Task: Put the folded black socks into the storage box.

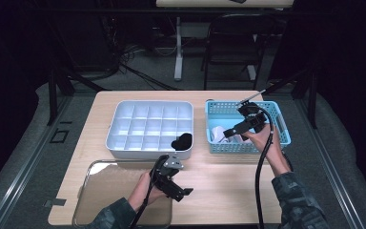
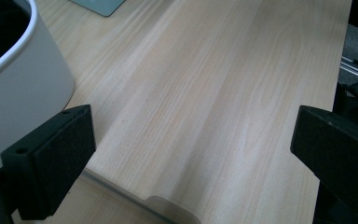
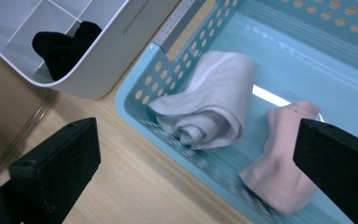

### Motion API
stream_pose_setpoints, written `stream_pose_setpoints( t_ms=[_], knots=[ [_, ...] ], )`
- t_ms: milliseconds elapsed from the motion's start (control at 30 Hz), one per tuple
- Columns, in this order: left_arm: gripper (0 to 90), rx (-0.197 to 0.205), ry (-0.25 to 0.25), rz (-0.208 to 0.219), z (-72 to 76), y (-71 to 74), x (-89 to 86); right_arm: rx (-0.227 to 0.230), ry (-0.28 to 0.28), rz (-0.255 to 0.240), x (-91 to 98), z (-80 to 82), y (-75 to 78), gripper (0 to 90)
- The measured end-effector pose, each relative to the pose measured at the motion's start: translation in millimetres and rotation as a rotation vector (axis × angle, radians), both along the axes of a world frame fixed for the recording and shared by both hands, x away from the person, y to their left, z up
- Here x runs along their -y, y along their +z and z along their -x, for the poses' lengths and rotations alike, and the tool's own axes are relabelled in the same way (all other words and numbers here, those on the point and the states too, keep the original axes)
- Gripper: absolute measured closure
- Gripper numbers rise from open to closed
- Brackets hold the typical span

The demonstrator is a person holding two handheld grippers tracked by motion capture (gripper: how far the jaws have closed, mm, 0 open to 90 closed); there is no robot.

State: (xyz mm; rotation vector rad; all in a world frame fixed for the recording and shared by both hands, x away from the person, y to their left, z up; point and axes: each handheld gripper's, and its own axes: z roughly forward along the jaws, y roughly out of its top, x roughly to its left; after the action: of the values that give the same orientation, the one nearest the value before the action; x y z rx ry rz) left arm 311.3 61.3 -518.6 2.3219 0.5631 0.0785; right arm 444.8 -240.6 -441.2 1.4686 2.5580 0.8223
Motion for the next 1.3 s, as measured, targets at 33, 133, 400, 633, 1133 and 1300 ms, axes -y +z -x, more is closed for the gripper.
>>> stream_pose_setpoints(
  t_ms=[33, 133, 400, 633, 1133, 1300],
  knots=[
    [0.1, -0.001, -0.002, 0.001, -0.2, -0.3, 0.3, -0.012, 0.008, 0.014, 0.1, -2.2, 0.5, 0.2],
    [0.1, -0.002, -0.004, 0.001, -0.3, -0.5, 0.7, -0.021, 0.003, 0.018, -0.7, -7.7, -1.1, 0.8],
    [0.1, -0.003, -0.005, 0.000, 0.3, -2.0, 0.5, -0.049, -0.017, -0.008, -2.0, -16.3, -5.7, 1.3],
    [0.1, -0.002, -0.012, -0.009, 1.0, -2.3, 1.4, -0.064, -0.021, -0.020, -6.1, -18.7, -10.0, 2.1],
    [0.1, -0.001, -0.017, -0.009, 1.0, -2.6, 2.6, -0.097, -0.040, 0.000, -6.1, -34.1, -17.7, 3.1],
    [0.1, 0.001, -0.021, -0.011, 1.2, -3.0, 1.9, -0.111, -0.031, 0.018, -7.0, -37.6, -17.5, 3.3]
  ],
)
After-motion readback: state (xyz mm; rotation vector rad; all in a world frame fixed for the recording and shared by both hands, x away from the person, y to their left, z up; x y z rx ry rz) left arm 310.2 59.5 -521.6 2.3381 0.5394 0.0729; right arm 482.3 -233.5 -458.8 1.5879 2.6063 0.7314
